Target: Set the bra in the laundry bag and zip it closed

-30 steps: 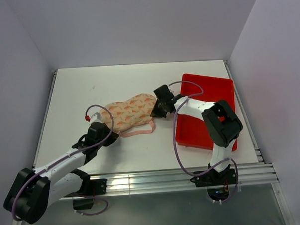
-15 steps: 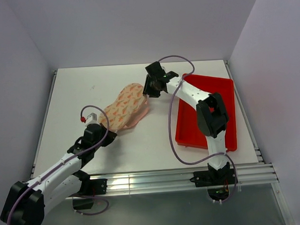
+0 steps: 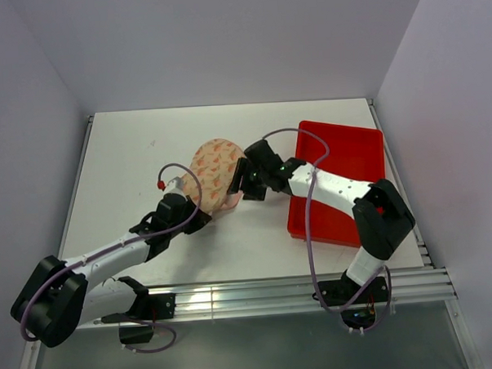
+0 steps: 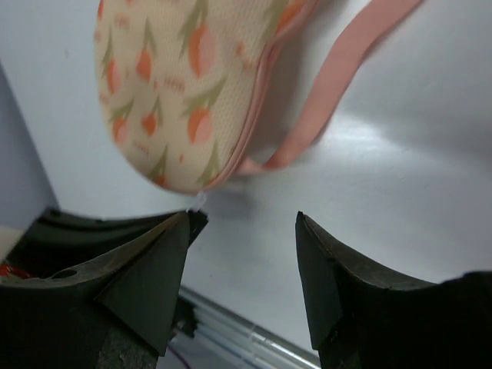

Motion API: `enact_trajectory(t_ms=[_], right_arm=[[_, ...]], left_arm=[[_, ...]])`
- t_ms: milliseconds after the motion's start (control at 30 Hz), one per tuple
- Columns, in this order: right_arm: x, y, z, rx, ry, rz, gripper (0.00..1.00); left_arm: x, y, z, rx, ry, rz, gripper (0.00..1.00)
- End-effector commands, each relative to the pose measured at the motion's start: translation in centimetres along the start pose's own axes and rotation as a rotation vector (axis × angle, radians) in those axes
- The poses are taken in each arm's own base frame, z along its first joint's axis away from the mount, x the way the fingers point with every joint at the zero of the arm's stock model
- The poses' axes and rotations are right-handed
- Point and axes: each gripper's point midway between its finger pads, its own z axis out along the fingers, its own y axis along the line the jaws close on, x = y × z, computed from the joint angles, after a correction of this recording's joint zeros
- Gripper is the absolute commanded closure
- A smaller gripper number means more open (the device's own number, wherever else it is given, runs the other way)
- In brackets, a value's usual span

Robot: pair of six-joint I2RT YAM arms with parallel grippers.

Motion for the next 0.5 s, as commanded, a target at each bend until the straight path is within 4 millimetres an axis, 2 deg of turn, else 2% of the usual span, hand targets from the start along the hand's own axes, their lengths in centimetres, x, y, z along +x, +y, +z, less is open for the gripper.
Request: enact_trajectory(t_ms=[0,33,67,133,167,233,467], right_arm=[[1.7,4.3,-1.2,-0.199,-0.002,0.087,0.35],[2.8,4.8,-1.1,-0.212,0.014,0.105,0.35],[3.6,4.4,-0.6,-0.196,0.026,0.115,0.35],[4.1,4.7,0.0,-0.198,0.026,0.143,0.35],[5.0,4.6,0.6,-0.196,0.048,0.149,0.35],[5.2,5.1,1.0,-0.214,0.049,0.179,0.35],[6.0,4.4,3.4,-0.188,0.063,0.268,0.36]], left_arm=[[-2.3,-4.8,0.1,0.136,-0.048,0.037,1.0],[-2.3,-5.0,0.2,0.142,-0.048,0.035,1.0],[-2.4,-5.1,0.3,0.145,-0.049,0.033,1.0],[-2.4,-5.5,0.3,0.159,-0.046,0.032,1.0],[-2.4,-5.7,0.3,0.166,-0.039,0.034,1.0],[-2.5,-6.0,0.3,0.173,-0.04,0.038,1.0],[-2.5,-6.2,0.3,0.182,-0.032,0.048,1.0]])
